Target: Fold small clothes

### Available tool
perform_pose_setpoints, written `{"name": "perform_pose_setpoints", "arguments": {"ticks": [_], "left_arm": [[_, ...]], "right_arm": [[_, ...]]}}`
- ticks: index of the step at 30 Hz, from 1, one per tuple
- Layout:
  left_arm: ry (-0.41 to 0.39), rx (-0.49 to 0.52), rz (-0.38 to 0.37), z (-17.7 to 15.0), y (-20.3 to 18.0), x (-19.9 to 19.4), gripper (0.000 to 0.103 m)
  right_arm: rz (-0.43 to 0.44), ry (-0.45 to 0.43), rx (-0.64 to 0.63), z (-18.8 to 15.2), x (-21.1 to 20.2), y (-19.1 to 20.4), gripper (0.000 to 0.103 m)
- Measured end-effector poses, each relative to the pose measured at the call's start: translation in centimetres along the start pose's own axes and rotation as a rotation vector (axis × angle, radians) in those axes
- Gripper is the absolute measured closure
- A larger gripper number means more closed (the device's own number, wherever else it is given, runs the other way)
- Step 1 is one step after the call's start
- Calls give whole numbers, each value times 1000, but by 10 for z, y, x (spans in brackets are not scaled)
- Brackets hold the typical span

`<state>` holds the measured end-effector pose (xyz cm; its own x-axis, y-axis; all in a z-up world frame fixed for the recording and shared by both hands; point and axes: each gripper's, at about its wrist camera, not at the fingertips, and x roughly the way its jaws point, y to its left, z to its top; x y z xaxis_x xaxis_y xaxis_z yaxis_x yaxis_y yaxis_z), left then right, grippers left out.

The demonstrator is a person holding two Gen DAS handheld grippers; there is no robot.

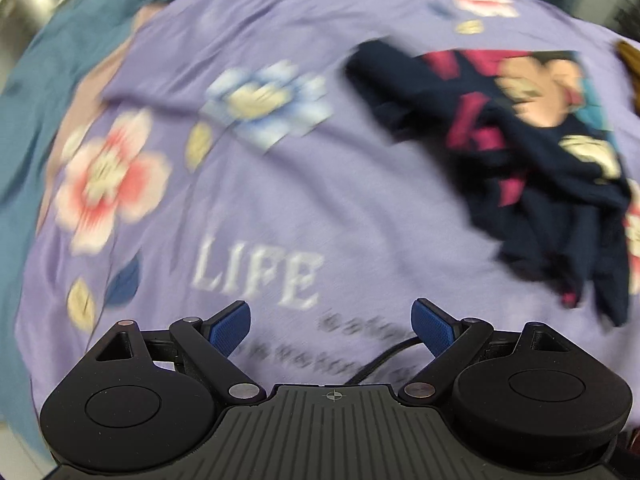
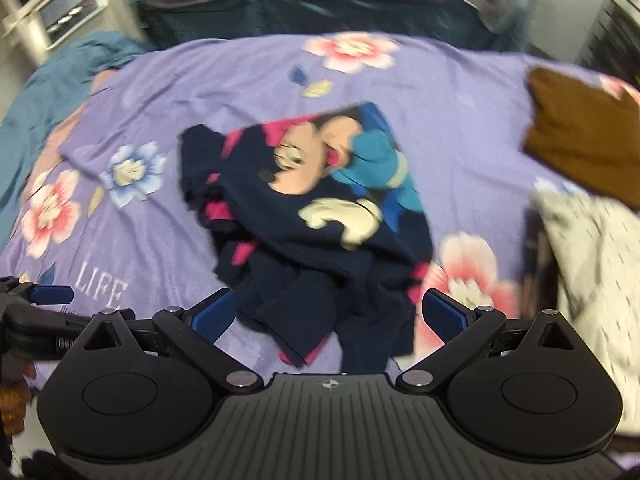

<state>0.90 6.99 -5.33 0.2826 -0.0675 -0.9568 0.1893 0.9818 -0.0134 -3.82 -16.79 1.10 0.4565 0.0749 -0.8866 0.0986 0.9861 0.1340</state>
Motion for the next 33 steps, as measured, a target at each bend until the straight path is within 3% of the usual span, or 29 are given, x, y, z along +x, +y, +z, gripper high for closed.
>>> {"name": "perform_pose_setpoints", "arguments": {"ticks": [3, 9, 11, 13, 16, 18, 19, 20, 21, 23, 27, 30, 33], "left_arm": [[-33, -91, 22, -13, 31, 6, 0], [-9, -187, 80, -38, 62, -4, 0], [-15, -198, 98, -44, 63, -8, 0], [-11, -211, 109, -47, 63, -11, 0], [2, -223, 120, -54, 61, -13, 0], [4, -219, 127, -57, 59, -15, 0], [2, -215, 130, -58, 58, -16, 0], [4, -209, 132, -59, 57, -16, 0], [4, -203, 133, -58, 57, -16, 0], [-4, -191, 130, -56, 55, -16, 0], [-44, -147, 115, -40, 44, -16, 0], [-130, -98, 93, -19, 31, -23, 0], [-222, -44, 52, 4, 14, -31, 0]], "right_arm": [[24, -18, -160, 2, 9, 22, 3], [29, -78, -486, 18, 45, 76, 9], [16, -67, -536, 27, 66, 90, 26], [43, -27, -552, 34, 87, 99, 36], [37, 11, -580, 36, 119, 112, 39], [-49, 12, -591, 37, 137, 119, 56], [-66, 6, -575, 40, 142, 119, 79], [-76, 5, -548, 45, 143, 116, 94], [-65, -2, -504, 53, 137, 112, 94], [38, -70, -377, 72, 106, 96, 95], [259, -235, -153, 117, 13, 49, 96], [408, -374, 4, 141, -66, 3, 96], [490, -491, 152, 147, -128, -50, 96]]}}
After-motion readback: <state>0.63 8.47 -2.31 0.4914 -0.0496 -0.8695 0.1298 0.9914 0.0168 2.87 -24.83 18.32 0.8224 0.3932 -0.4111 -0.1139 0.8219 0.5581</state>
